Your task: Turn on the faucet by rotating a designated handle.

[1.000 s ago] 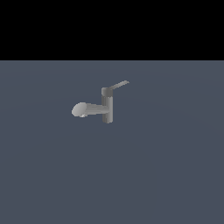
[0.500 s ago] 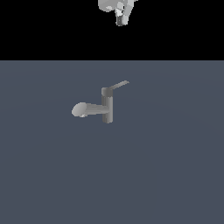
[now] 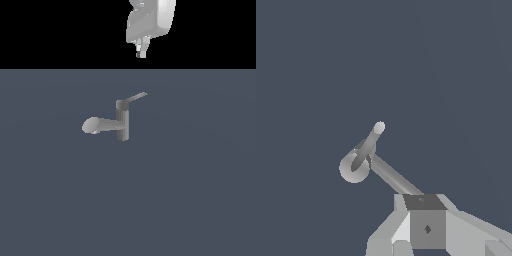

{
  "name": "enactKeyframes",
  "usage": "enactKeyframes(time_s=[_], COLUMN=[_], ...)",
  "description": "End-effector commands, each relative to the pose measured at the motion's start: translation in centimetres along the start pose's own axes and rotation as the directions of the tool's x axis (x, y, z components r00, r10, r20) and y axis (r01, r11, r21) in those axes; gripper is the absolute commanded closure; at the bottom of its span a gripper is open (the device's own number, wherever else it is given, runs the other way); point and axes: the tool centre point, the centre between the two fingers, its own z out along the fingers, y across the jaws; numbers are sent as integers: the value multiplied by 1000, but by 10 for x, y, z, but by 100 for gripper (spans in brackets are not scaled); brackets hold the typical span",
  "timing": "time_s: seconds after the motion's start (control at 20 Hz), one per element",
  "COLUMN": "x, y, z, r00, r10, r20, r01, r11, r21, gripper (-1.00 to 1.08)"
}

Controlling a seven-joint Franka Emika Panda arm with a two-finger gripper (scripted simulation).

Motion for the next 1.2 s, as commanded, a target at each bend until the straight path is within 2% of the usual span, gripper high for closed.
enactKeyframes(time_s=[0.0,0.25,0.6,0.9,1.15], x=[9,26,48,59,65], y=[-11,-31,-52,-61,-65], z=[16,50,96,123,136], r00=[997,976,919,874,851], r10=[75,218,391,482,521], r20=[-6,-23,-49,-65,-73], r01=[-75,-218,-391,-482,-520], r11=[997,976,920,876,854], r21=[0,2,11,20,26], gripper=[108,108,108,108,108])
